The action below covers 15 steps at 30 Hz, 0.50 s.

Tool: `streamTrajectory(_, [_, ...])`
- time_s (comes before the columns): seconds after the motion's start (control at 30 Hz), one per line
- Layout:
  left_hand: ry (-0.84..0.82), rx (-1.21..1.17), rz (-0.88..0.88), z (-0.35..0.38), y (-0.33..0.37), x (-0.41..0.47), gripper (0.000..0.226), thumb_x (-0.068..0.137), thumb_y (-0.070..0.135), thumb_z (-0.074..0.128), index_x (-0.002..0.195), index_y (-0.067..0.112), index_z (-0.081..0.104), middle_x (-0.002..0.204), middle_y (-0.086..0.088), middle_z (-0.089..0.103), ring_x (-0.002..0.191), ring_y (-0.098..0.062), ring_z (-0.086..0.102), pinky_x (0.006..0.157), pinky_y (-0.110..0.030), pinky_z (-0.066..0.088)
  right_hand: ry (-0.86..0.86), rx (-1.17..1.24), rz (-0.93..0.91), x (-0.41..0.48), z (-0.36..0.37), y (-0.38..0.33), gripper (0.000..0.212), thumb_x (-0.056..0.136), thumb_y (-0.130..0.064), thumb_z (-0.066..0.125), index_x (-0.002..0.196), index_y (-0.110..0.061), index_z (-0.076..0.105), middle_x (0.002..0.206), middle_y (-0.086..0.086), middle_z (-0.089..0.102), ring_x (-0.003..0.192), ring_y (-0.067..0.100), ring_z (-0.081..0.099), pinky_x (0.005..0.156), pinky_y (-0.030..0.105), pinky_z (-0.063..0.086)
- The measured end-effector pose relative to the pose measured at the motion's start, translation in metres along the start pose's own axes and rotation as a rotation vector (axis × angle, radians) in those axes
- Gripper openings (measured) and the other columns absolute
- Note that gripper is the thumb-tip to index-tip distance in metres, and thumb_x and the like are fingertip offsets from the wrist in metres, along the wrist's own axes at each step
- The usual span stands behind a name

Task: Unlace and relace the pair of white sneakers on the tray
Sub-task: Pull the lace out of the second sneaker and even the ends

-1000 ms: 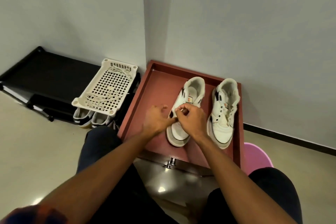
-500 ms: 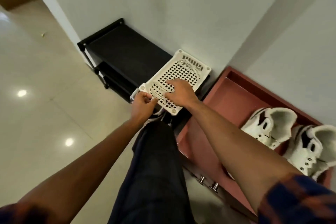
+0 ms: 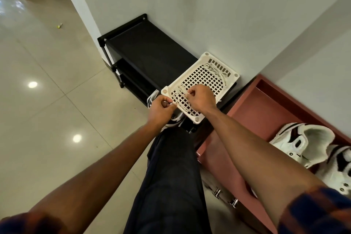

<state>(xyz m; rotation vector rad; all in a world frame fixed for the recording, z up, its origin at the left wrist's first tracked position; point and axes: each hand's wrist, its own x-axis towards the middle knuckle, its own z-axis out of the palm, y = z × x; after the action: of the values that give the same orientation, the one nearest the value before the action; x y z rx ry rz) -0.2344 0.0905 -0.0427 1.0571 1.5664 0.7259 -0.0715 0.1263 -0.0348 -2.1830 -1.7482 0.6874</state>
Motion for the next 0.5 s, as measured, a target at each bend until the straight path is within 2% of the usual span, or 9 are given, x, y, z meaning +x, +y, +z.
streamTrajectory(0.07, [0.020,0.025,0.061,-0.002,0.005,-0.005,0.013,0.085,0.016,0.071,0.093,0.020,0.061,0.075,-0.005,0.067,0.072,-0.026,0.068,0.067,-0.038,0.053,0.005,0.098,-0.018,-0.005,-0.018,-0.001,0.012,0.091,-0.031,0.074,0.081,-0.023,0.076,0.073,-0.010,0.070,0.072,0.010,0.066,0.071,0.030,0.051])
streamTrajectory(0.13, [0.028,0.039,0.140,-0.002,0.016,-0.012,0.015,0.086,0.013,0.069,0.098,0.018,0.062,0.075,0.003,0.065,0.067,-0.015,0.065,0.067,-0.035,0.055,-0.015,0.145,-0.081,-0.016,-0.043,-0.001,0.011,0.090,-0.027,0.075,0.079,-0.025,0.075,0.073,-0.007,0.072,0.073,0.013,0.068,0.073,0.028,0.050])
streamTrajectory(0.2, [0.010,0.043,0.210,0.002,0.028,-0.022,0.024,0.086,0.012,0.071,0.107,0.020,0.063,0.091,0.002,0.067,0.081,-0.013,0.066,0.077,-0.034,0.058,-0.015,0.165,-0.120,-0.033,-0.070,-0.001,0.012,0.088,-0.025,0.077,0.076,-0.025,0.075,0.074,-0.006,0.074,0.075,0.015,0.069,0.076,0.029,0.052])
streamTrajectory(0.27, [-0.033,0.072,0.309,0.011,0.045,-0.034,0.038,0.083,0.011,0.072,0.118,0.022,0.063,0.110,0.007,0.066,0.099,-0.010,0.063,0.091,-0.033,0.054,-0.001,0.155,-0.146,-0.051,-0.099,0.006,0.011,0.087,-0.024,0.078,0.076,-0.024,0.075,0.075,-0.007,0.073,0.074,0.011,0.068,0.076,0.029,0.052])
streamTrajectory(0.37, [-0.216,0.017,0.463,0.034,0.072,-0.065,0.050,0.075,0.018,0.069,0.124,0.026,0.061,0.121,0.011,0.065,0.113,-0.007,0.061,0.103,-0.035,0.049,0.029,0.146,-0.173,-0.088,-0.140,0.026,0.005,0.086,-0.026,0.078,0.082,-0.023,0.077,0.074,-0.012,0.072,0.071,0.005,0.066,0.072,0.029,0.050])
streamTrajectory(0.43, [-0.365,-0.061,0.491,0.050,0.089,-0.089,0.054,0.071,0.022,0.069,0.123,0.027,0.060,0.118,0.005,0.068,0.109,-0.007,0.064,0.097,-0.028,0.050,0.055,0.173,-0.175,-0.113,-0.157,0.042,0.001,0.084,-0.023,0.079,0.084,-0.024,0.079,0.072,-0.011,0.074,0.068,0.005,0.069,0.070,0.030,0.053])
streamTrajectory(0.5, [-0.503,-0.210,0.411,0.068,0.099,-0.114,0.054,0.067,0.017,0.065,0.121,0.026,0.061,0.112,-0.008,0.069,0.100,-0.013,0.066,0.085,-0.024,0.053,0.065,0.221,-0.177,-0.140,-0.167,0.061,0.007,0.084,-0.020,0.081,0.083,-0.027,0.080,0.068,-0.014,0.073,0.062,-0.002,0.065,0.066,0.026,0.051])
